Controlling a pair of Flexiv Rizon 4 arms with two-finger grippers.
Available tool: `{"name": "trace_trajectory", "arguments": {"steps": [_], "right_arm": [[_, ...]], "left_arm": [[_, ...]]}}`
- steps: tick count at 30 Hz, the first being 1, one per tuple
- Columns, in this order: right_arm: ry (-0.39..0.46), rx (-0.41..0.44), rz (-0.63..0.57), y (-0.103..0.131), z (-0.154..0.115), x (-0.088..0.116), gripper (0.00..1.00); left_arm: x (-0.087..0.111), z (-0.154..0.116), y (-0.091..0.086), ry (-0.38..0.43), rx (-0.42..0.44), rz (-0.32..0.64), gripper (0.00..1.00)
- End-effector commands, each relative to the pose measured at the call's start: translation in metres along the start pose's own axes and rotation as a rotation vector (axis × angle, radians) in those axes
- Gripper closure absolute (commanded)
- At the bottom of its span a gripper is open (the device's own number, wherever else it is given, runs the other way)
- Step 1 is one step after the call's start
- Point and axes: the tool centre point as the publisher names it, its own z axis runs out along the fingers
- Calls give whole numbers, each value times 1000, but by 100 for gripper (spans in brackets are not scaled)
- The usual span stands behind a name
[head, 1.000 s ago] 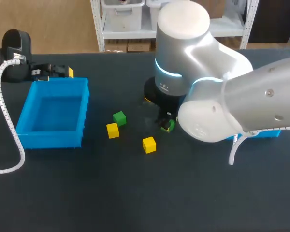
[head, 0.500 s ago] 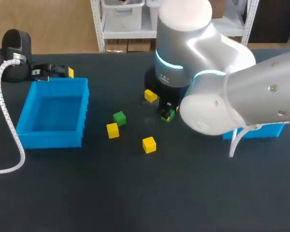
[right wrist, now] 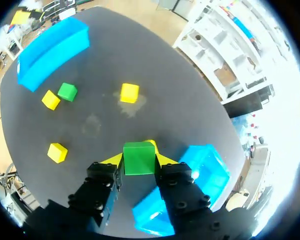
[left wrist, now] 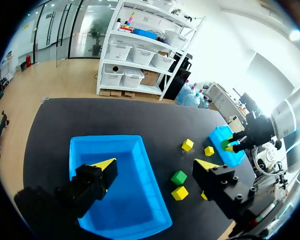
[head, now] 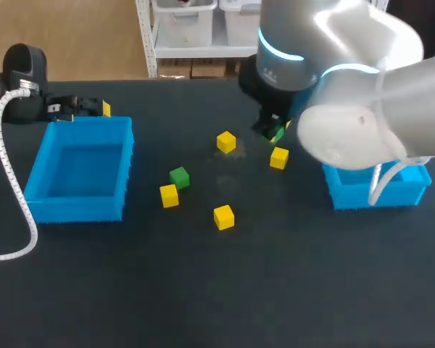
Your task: Put the green cubes in the right bin and the yellow cubes in the left bin.
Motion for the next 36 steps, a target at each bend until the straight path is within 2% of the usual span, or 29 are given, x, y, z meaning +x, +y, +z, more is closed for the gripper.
{"name": "trace_trajectory", "arguments": {"steps": [1,9,19,28,36], "right_arm": [[-27,19,32,-15,-13,20,100],[-9,51,137,-50,-14,49,100],[37,68,258,-88,-1,90,100],[73,92,348,-110,12,113,100],[100,101,371,-117,19,123,100]], "left_arm": [[1,0,2,-5,8,2,0],[1,0,2,-5,8,2,0],[1,0,2,-5,8,2,0],[1,0,2,-5,8,2,0],[1,0,2,-5,8,2,0]]}}
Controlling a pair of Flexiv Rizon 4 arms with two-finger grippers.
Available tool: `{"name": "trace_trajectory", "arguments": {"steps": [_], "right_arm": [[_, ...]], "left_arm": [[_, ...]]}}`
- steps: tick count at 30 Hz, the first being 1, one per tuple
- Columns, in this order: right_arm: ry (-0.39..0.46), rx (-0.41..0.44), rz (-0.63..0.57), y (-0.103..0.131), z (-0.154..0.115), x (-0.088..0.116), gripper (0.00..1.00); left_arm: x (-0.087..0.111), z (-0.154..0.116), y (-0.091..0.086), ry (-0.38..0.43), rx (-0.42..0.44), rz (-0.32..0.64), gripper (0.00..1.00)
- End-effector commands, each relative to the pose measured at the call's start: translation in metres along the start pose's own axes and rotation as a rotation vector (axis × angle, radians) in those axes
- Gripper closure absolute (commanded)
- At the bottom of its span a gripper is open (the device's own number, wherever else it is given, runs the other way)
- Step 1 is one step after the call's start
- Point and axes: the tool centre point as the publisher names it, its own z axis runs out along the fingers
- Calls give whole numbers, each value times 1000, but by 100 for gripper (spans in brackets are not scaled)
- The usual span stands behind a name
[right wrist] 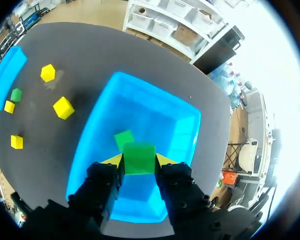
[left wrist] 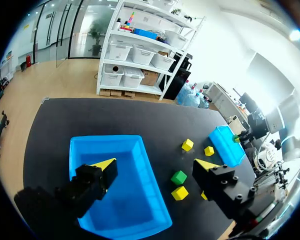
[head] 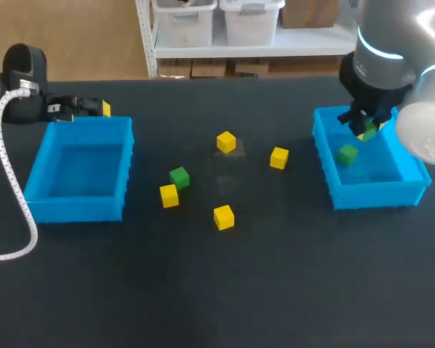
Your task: Put the green cubes in the right bin and the yellow cubes in the left bin.
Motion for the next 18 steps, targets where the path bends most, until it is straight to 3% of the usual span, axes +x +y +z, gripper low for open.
{"name": "trace_trajectory", "arguments": {"steps": [1,4,5,6,7,18], "right_arm": [[1,1,4,-1,3,1,100],[3,-1,2,0,3,2,96],[-1,3,-1,1,3,1,68],[-2,4,-2,2,3,0,18],[-6,4,-2,3,2,-1,0],[-101,-20,-58,20,-23,-27,0]], "left_arm": [[1,0,2,-5,8,2,0],[1,0,2,-5,8,2,0],[1,0,2,-5,8,2,0],[1,0,2,-5,8,2,0],[1,0,2,-5,8,2,0],[1,0,2,-5,8,2,0]]}}
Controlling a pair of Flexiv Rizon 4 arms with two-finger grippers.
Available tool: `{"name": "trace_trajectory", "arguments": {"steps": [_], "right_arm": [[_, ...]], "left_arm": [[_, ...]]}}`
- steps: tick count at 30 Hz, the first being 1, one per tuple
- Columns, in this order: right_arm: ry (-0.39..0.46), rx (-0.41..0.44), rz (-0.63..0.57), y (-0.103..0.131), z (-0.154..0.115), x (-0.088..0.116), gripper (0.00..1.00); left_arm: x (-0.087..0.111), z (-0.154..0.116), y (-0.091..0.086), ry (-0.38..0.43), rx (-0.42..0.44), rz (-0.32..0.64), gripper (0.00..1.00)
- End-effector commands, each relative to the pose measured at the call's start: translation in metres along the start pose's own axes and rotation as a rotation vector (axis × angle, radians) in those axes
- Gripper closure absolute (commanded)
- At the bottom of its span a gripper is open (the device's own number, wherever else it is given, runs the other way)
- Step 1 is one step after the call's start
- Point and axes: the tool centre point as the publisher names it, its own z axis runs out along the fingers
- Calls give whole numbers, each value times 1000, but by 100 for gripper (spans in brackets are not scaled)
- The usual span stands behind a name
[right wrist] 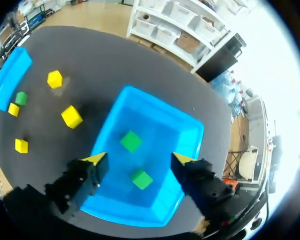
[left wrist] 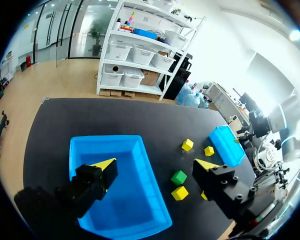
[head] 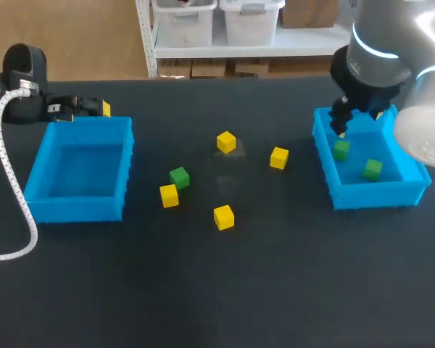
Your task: Put the green cubes in the right bin and the yellow cubes in the left bin.
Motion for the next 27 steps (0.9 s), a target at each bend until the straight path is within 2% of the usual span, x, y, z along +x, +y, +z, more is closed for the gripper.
{"name": "trace_trajectory", "arguments": {"steps": [1,7,13,27], "right_arm": [[-36,-11,-28,8,-13,-9,0],[-92,-46,-131,41,-31,-39,0],[-115,-88,-224,78,-33,-66,0],[-144,-168,-413,171,-40,-107,0]], "left_arm": [[1,0,2,-5,8,2,0],[1,0,2,-5,8,2,0],[1,0,2,-5,8,2,0],[1,0,2,-5,8,2,0]]}}
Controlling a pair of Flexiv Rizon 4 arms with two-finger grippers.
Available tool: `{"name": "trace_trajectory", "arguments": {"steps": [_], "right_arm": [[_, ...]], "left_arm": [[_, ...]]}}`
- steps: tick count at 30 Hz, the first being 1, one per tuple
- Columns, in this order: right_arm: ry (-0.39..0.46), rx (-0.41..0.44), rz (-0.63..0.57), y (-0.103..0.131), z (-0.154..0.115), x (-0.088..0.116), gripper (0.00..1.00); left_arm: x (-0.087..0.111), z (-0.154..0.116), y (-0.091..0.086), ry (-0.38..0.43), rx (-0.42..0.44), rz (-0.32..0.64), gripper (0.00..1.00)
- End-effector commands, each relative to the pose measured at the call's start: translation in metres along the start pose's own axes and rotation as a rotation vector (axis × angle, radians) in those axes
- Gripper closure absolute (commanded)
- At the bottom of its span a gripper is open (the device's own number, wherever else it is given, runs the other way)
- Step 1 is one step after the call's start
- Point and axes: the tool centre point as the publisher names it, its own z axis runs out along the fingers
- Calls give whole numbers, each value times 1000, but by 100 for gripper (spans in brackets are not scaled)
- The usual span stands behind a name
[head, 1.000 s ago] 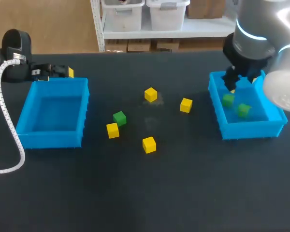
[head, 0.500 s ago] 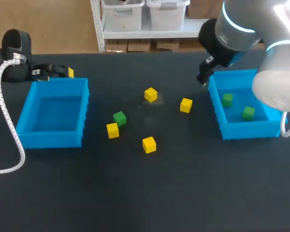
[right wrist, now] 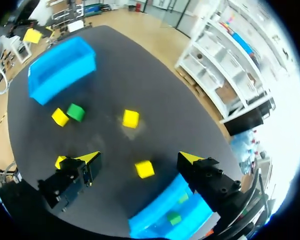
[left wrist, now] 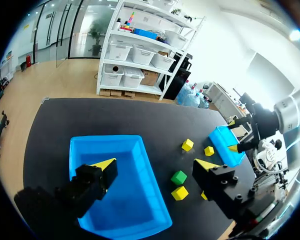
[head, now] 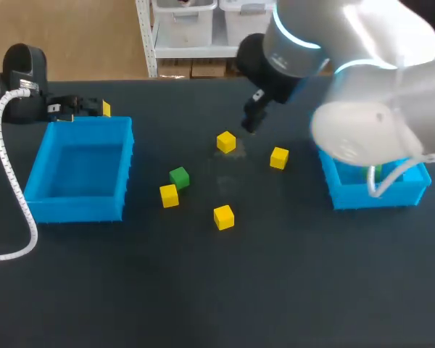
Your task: Put the green cubes in the right bin and the yellow cubes in the left bin.
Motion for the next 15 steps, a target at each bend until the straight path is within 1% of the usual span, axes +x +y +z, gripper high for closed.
{"name": "trace_trajectory", "arguments": {"steps": [1,9,15], "right_arm": [[33,-17,-26,14,9,-25,0],[40,-52,-102,46,22,-52,0],[64,-76,-141,65,33,-64,0]], "left_arm": [[1,0,2,-5,8,2,0],[1,0,2,-5,8,2,0],[1,0,2,-5,8,2,0]]}}
